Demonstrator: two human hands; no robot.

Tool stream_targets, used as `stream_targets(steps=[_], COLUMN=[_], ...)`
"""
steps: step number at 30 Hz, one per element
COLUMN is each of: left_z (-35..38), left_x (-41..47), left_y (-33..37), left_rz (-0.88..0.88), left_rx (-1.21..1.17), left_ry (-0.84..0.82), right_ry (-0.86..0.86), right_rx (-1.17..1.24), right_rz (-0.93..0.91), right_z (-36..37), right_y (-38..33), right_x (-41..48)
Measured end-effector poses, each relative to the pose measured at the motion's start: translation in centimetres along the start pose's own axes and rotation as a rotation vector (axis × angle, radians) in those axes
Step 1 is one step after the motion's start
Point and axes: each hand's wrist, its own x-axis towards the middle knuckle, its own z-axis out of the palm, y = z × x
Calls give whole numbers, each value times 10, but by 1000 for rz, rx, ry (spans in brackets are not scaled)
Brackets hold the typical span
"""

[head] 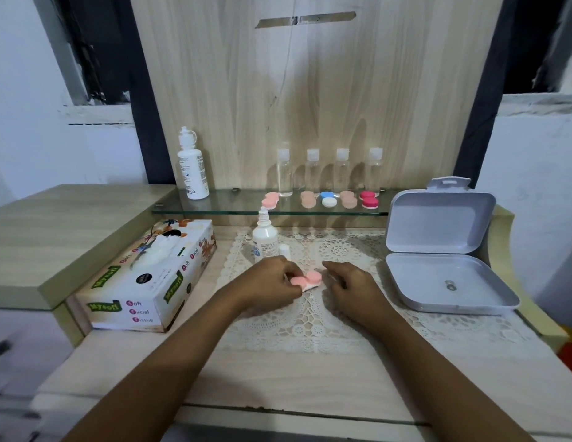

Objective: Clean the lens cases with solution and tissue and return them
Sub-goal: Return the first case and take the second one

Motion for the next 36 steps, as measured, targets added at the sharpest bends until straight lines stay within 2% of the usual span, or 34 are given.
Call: stream_targets(steps=[3, 10, 26, 36], left_z=[9, 24, 34, 30], left_x=[3, 4, 8, 1], left_y=[-8, -16, -21, -27], left_rz=[20, 37, 98, 121], left_rx=[-15, -4, -43, -72], left_ry=[-17, 52, 203, 148], right_ry=[-33, -27, -41, -41], right_rx=[5, -168, -261, -237], right_rz=[-31, -134, -124, -126], right_z=[0, 5, 8, 7], right_y=[0, 5, 0, -1], right_x=[1, 2, 1, 0])
